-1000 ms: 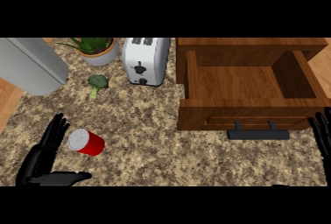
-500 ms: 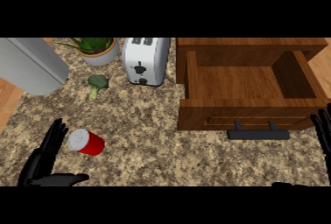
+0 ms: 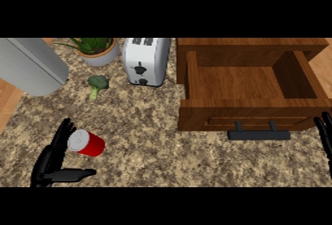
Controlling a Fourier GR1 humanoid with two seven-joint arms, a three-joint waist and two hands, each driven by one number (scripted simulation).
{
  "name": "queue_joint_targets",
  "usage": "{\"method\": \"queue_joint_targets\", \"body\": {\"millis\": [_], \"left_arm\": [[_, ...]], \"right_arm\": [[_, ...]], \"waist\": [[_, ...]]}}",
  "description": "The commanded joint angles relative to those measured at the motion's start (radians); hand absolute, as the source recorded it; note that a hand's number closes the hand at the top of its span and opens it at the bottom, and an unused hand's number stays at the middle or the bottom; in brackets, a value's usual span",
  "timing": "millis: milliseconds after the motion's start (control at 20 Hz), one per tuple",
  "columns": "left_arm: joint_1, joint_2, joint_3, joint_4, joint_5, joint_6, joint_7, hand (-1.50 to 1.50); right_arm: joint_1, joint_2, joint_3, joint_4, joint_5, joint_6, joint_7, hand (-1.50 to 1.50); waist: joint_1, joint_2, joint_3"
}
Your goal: Pick up the can, place it into the drawer and close the drawer
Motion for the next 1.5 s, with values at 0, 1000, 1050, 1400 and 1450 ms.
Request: {"method": "queue_joint_targets", "body": {"millis": [0, 1000, 1050, 1400, 1450], "left_arm": [[0.030, -0.058, -0.044, -0.052, -0.016, 0.051, 0.002, -1.50], [-0.158, 0.022, -0.036, 0.178, 0.015, 0.017, -0.029, -1.50], [-0.165, -0.040, -0.059, 0.159, -0.005, 0.089, -0.024, -1.50], [-0.187, -0.036, -0.077, 0.156, 0.021, 0.042, -0.025, 1.50], [-0.178, -0.015, -0.064, 0.173, 0.034, 0.010, -0.048, 1.50]], "right_arm": [[-0.007, -0.019, -0.046, 0.019, -0.041, 0.026, -0.010, -1.50], [0.003, 0.001, -0.036, 0.013, -0.029, 0.049, 0.000, -1.50], [-0.037, -0.010, -0.052, -0.034, -0.061, 0.022, 0.065, -1.50], [0.037, 0.018, -0.035, -0.038, -0.028, 0.043, 0.001, -1.50], [-0.004, 0.022, -0.005, -0.092, -0.026, 0.009, 0.102, -1.50]], "waist": [[0.002, 0.000, 0.000], [0.000, 0.000, 0.000], [0.000, 0.000, 0.000], [0.000, 0.000, 0.000], [0.000, 0.000, 0.000]]}}
